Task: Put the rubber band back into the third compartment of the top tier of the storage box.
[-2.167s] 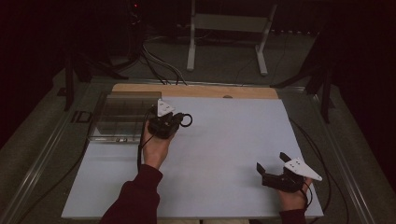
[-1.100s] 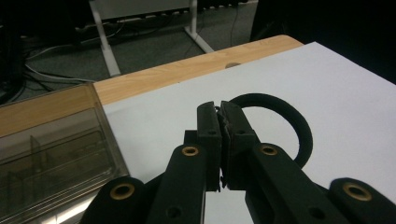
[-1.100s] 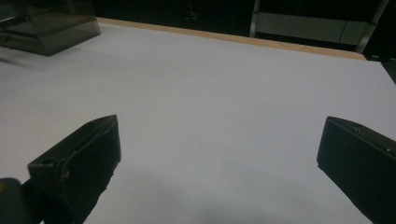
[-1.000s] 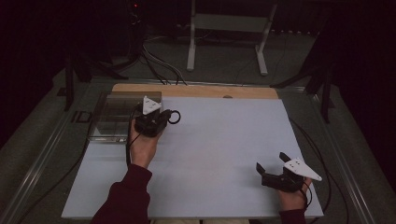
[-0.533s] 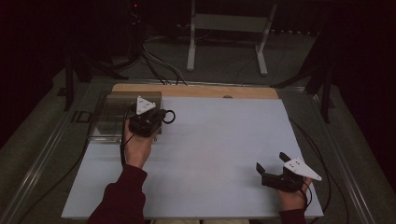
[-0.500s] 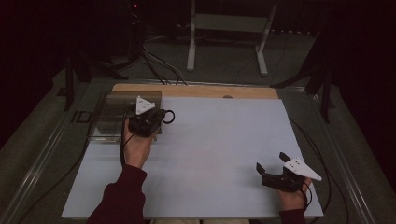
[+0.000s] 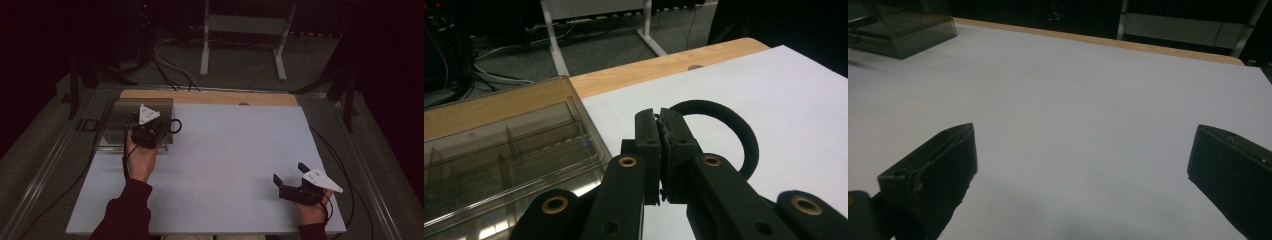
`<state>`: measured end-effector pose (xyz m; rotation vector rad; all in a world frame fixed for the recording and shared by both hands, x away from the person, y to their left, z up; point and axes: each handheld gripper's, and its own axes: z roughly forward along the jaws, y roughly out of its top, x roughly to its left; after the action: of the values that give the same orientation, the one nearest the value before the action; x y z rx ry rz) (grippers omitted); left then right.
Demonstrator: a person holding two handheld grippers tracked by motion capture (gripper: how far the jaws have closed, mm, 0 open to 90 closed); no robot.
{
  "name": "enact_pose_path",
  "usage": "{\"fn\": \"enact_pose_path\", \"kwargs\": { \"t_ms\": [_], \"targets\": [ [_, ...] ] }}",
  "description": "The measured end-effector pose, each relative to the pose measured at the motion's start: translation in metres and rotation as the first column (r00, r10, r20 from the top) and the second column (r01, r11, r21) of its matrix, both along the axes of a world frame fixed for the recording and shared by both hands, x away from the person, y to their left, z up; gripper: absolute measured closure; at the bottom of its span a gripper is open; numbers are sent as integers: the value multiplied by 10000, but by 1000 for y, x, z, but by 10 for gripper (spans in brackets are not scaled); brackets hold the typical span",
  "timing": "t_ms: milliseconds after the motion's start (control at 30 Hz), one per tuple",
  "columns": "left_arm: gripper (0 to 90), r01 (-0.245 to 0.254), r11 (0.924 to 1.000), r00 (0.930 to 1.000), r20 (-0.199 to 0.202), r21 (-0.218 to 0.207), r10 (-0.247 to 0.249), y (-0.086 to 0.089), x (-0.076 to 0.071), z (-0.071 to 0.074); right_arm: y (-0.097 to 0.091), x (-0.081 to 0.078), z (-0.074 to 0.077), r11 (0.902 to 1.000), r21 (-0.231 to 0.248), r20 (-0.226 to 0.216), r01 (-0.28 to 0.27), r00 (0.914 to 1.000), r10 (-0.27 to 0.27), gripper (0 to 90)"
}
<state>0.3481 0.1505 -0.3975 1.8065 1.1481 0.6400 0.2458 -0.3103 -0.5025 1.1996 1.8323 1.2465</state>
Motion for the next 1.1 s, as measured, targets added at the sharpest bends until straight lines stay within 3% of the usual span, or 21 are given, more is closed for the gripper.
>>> {"fn": "enact_pose_path", "kwargs": {
  "t_ms": [1100],
  "targets": [
    [885,-718,9968,9968,-329,353,730,38,-7,-13,0,0,0,10000,20,-42,33,10000,-33,1]
  ]
}}
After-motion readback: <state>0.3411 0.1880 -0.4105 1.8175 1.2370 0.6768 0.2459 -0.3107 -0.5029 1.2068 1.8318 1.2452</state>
